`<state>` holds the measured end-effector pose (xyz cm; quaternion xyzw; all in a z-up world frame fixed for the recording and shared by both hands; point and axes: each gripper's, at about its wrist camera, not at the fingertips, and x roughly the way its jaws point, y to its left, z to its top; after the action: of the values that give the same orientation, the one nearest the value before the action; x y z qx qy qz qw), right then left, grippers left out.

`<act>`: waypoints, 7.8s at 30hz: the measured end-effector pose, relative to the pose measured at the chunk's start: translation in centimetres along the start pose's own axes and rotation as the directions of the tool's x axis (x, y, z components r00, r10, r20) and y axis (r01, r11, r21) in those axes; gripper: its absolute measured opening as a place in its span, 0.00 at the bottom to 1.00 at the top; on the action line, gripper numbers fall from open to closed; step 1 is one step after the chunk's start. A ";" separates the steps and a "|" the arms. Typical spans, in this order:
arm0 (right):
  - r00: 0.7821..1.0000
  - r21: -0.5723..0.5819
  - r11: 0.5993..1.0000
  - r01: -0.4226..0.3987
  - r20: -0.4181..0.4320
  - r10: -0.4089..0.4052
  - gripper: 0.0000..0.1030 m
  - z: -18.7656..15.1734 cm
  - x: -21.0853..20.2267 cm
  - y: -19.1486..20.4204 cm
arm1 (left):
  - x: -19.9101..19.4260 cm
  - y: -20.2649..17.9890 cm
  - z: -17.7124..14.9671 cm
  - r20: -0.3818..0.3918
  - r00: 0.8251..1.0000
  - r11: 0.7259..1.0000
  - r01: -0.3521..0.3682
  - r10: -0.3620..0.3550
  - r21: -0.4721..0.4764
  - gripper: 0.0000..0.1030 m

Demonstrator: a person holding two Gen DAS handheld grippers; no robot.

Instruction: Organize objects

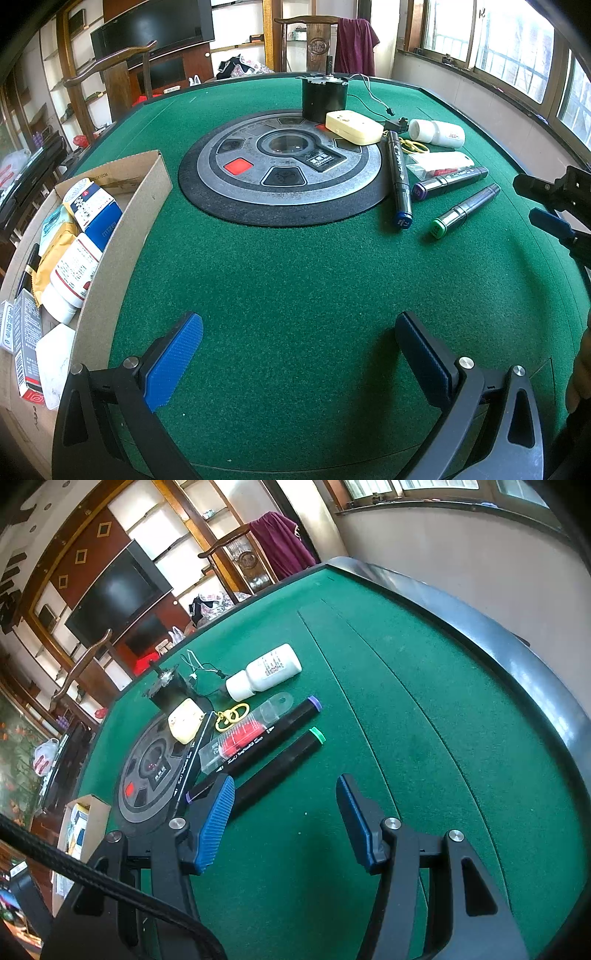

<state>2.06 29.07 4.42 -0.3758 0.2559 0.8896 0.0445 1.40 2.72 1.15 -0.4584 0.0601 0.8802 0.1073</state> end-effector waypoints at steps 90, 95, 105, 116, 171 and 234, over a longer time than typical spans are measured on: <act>0.942 -0.459 0.888 0.017 -0.290 -0.168 0.54 7.0 16.7 16.9 | 0.8 2.3 1.6 0.048 0.939 0.939 0.343 -0.341 -0.040 0.11; 0.939 -0.514 0.854 0.076 -0.253 -0.235 0.44 5.3 17.1 17.3 | 1.0 2.7 1.7 0.044 0.932 0.930 0.362 -0.360 -0.060 0.11; 0.964 -0.359 0.933 0.008 -0.245 -0.103 0.44 4.6 9.3 14.1 | 1.5 3.9 1.5 0.033 0.903 0.892 0.429 -0.429 -0.144 0.11; 0.985 -0.299 0.947 -0.117 -0.160 0.071 0.44 1.2 -2.4 13.5 | -4.3 4.1 0.5 0.210 0.895 0.907 0.416 -0.393 -0.073 0.11; 0.785 -0.447 0.761 -0.471 -0.605 0.130 0.45 -18.6 5.5 34.6 | -8.0 27.5 -11.0 0.231 0.973 0.901 0.100 0.001 -0.422 0.12; 0.994 0.040 0.998 0.043 -0.106 -0.038 0.56 1.4 -0.7 1.8 | -13.2 14.0 -7.5 0.274 0.947 0.969 0.211 -0.170 -0.129 0.66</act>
<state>1.18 28.29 6.44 -0.4263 0.2689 0.8618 0.0568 11.32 -14.13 7.75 -0.3493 -0.0686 0.9202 0.1627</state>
